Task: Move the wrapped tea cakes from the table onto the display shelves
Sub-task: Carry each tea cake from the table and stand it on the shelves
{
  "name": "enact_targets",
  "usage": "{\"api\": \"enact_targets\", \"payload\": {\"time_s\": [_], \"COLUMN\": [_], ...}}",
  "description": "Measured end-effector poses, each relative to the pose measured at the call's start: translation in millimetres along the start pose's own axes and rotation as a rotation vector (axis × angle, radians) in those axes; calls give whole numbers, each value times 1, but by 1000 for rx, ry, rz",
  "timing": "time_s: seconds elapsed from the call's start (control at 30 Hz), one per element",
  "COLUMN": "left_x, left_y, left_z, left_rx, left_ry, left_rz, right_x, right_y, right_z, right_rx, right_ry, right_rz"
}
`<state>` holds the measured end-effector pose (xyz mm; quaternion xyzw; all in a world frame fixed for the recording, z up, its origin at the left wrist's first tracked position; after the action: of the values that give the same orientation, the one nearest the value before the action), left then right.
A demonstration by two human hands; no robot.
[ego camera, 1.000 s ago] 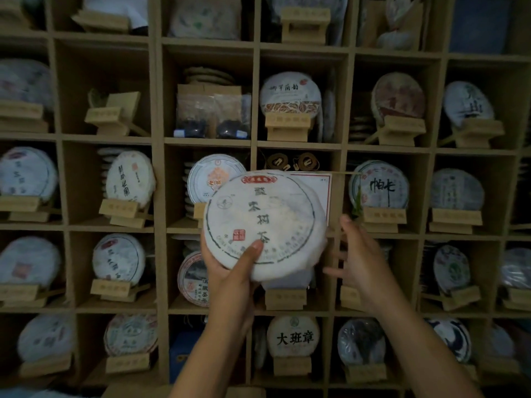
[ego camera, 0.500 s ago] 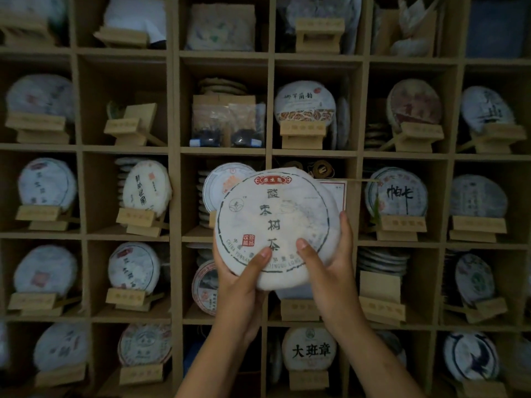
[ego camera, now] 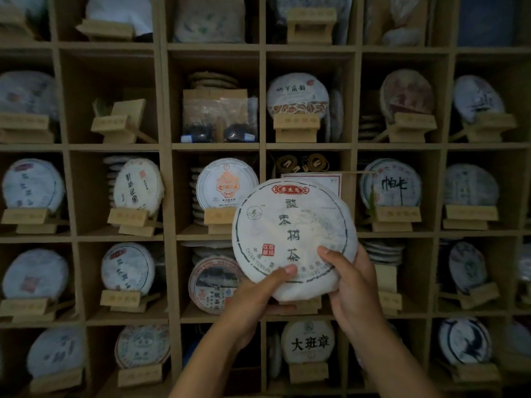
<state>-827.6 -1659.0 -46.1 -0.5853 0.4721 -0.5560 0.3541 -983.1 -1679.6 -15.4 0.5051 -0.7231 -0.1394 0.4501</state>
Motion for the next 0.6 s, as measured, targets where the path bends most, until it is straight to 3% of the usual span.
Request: {"api": "enact_targets", "payload": {"time_s": [0.17,0.37,0.6], "left_x": [14,27,38], "left_y": [-5,-17,19], "left_z": [11,-67,-161], "left_rx": [-122,-39,-176], "left_ry": [-172,-22,25], "left_rz": [-161,-370,-352], "right_x": [-6,-14,-27], "right_y": [28,68,122], "right_z": [32,81,158], "right_rx": [-4,-77,-151], "right_ry": [-48,-94,-182], "right_rz": [56,105,88]}}
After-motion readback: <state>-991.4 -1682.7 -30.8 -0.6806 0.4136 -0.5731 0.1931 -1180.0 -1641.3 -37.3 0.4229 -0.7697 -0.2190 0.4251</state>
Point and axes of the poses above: each hand's wrist, its own x-axis towards the middle knuckle, its own z-axis out of the back of the hand, y = z × x, the point moved 8 cm from there along x, towards the middle knuckle, and after that the axes turned 5 degrees about x, right-handed, at the moved point
